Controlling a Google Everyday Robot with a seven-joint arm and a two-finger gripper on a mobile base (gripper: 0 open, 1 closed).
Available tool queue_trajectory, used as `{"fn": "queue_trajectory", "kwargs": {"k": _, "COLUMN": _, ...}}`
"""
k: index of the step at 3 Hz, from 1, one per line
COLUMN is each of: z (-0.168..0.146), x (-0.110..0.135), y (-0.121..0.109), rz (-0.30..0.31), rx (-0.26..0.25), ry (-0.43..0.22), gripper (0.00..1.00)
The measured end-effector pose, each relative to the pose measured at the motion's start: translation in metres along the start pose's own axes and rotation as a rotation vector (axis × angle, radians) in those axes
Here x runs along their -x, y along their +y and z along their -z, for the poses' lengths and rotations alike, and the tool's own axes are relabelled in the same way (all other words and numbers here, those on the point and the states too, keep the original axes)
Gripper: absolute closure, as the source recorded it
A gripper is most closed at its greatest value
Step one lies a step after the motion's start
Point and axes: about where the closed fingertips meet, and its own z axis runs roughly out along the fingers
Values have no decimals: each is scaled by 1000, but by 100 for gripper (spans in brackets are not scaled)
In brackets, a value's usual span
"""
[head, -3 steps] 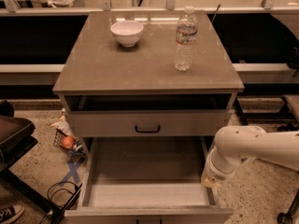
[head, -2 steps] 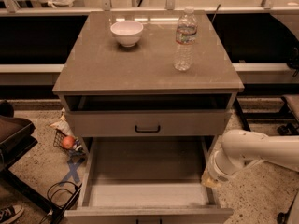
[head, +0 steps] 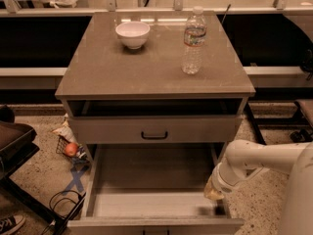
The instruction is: Open middle drawer
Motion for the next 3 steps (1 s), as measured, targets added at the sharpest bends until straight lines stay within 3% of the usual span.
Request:
{"fn": "queue_trajectory", "kwargs": {"k": 1, "z": -17, "x": -4, "y": 7, "rz": -9, "rx": 36, "ry": -35, "gripper": 100}}
{"fn": "queue_trajectory", "kwargs": {"k": 3, "z": -52, "x": -10, "y": 50, "rz": -7, "rx": 120, "ry": -103, "gripper": 100}}
